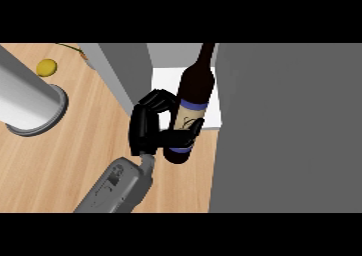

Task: Pick up the wine, place it into the cabinet and close the cabinet

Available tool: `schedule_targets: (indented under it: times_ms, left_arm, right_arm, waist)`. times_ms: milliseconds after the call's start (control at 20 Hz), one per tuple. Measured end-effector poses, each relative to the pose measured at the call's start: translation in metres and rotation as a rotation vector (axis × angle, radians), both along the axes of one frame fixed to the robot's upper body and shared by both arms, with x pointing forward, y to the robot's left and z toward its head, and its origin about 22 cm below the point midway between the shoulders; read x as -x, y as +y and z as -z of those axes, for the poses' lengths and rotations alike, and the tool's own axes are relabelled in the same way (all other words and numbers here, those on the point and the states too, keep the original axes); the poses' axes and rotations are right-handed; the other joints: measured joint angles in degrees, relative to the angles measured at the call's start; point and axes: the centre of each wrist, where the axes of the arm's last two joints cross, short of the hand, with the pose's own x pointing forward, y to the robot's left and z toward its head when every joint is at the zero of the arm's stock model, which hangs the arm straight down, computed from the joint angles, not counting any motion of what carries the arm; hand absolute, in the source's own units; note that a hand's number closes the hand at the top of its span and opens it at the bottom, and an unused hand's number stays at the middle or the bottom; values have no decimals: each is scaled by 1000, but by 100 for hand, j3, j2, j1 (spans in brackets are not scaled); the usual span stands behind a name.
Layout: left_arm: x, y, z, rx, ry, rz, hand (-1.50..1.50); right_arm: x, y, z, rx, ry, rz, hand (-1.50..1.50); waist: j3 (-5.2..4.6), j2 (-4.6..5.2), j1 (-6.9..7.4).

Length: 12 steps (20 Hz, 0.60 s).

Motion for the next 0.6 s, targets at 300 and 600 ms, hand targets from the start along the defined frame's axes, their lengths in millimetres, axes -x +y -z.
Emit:
schedule_targets:
  times_ms: [300,600]
  left_arm:
    - [-6,-3,23,-16,28,-15,150]
    - [-11,-7,42,-16,38,-30,150]
  right_arm:
    - [1,-4,1,3,0,9,-150]
    - [-1,-3,0,4,4,0,-150]
  waist:
    - [-1,-1,-22]
    - [-4,7,-50]
